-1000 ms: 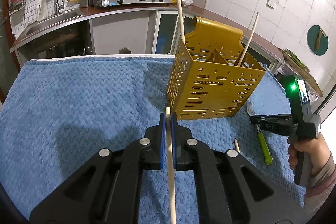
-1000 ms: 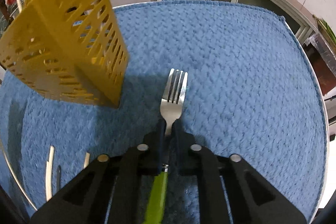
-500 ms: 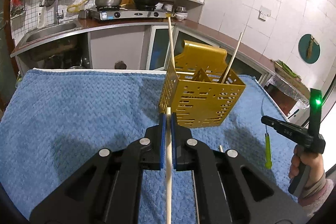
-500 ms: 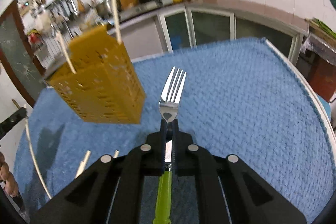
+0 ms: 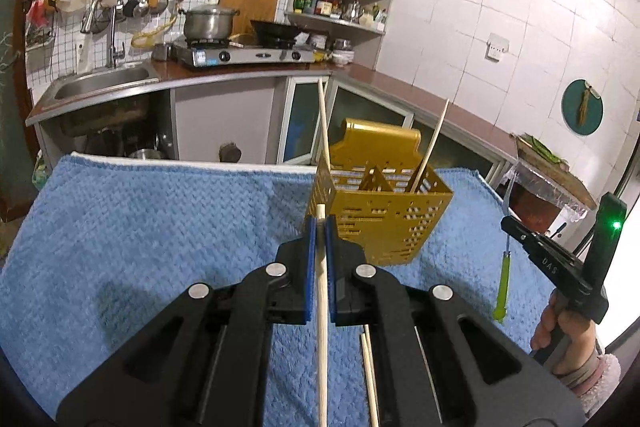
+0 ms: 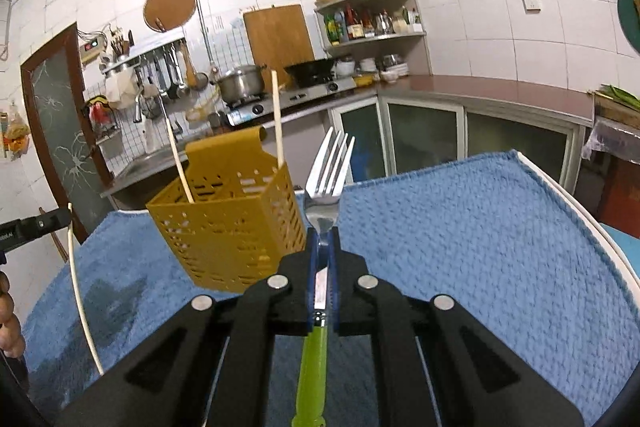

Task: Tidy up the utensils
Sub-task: 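Lift the chopstick and fork and carry both over the yellow holder, then lower the chopstick and fork into the holder and open both tools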

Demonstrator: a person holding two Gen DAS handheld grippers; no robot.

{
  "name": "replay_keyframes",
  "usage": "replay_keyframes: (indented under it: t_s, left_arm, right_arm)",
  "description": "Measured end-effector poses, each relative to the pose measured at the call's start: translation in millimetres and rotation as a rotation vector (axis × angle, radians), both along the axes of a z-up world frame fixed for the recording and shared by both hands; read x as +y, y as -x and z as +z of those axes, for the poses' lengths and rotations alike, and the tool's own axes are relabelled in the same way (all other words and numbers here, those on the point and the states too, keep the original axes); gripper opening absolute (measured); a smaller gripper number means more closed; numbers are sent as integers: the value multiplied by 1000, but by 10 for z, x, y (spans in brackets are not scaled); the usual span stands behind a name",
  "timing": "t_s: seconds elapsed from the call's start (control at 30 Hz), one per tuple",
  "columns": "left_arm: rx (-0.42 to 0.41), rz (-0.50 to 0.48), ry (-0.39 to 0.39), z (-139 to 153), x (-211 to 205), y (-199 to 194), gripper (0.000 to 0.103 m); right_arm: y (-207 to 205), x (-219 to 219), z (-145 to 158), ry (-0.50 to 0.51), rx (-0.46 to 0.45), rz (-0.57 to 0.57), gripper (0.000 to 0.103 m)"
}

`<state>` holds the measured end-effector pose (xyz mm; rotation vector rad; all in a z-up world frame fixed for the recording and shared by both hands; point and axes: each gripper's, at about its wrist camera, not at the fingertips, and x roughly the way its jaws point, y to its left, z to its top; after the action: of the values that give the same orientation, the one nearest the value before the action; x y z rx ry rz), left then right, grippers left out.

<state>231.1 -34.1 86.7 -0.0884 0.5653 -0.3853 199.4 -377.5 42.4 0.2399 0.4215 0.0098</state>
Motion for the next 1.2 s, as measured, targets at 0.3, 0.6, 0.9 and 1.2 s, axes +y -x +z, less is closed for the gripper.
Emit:
replay_keyframes:
  t_s: [0.3, 0.6, 0.9, 1.2]
  left_arm:
    - [-60, -9, -2, 152, -4, 17, 3]
    - [-116, -14, 7, 386, -55, -57, 3]
    - [-180, -15, 27, 838, -152, -171, 3]
    - [-275, -30, 21, 1506, -368, -293, 3]
  right_arm:
    - [-4, -19, 4, -16, -90, 4, 6]
    - [-62, 52, 140, 7, -169, 5, 6]
    - [-275, 159, 391, 30, -267, 5, 6]
    - [-574, 303, 817, 61, -339, -8, 6]
